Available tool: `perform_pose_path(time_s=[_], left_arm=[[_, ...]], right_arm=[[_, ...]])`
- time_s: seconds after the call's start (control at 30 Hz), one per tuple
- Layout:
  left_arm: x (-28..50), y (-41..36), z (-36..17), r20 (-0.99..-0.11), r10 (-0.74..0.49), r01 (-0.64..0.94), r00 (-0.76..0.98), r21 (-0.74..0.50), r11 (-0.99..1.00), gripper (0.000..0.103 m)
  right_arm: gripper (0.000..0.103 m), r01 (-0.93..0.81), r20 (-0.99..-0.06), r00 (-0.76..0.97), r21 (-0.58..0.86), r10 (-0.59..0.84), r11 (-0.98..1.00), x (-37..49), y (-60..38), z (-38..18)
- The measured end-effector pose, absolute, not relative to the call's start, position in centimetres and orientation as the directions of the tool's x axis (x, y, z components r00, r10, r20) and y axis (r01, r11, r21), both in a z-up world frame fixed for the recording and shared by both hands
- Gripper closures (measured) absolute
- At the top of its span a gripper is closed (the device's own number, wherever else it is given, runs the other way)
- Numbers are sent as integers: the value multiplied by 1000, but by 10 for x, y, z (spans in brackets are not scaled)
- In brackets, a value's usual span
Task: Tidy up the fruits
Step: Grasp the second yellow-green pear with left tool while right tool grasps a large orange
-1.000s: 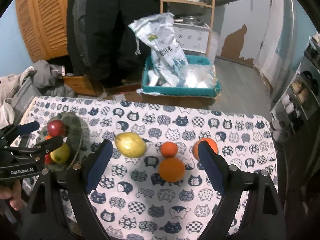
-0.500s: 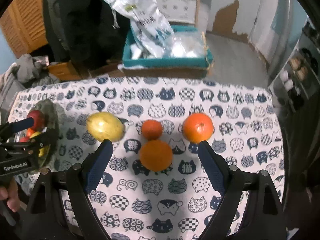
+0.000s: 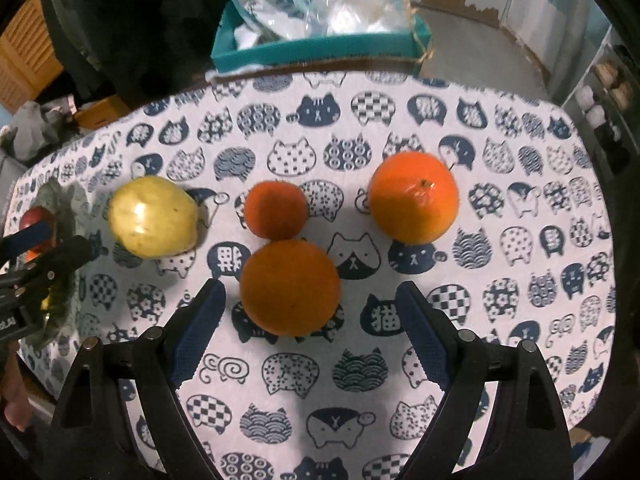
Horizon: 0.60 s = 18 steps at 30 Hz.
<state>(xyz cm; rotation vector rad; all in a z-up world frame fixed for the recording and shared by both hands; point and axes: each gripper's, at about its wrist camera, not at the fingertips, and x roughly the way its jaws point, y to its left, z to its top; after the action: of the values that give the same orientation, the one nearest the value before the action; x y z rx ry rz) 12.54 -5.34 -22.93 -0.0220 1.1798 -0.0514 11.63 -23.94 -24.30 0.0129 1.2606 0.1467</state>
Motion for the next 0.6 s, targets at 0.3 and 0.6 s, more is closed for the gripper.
perform_pose_path(time_s=[0.3, 0.6], left_arm=[[135, -59, -245, -935, -53, 36, 351, -43, 998, 11], [149, -68, -256, -939, -86, 34, 333, -79, 996, 11]], right_arm=[[17, -133, -963, 237, 98, 128, 986, 124, -229, -273], [39, -150, -955, 245, 132, 166, 980, 124, -227, -274]])
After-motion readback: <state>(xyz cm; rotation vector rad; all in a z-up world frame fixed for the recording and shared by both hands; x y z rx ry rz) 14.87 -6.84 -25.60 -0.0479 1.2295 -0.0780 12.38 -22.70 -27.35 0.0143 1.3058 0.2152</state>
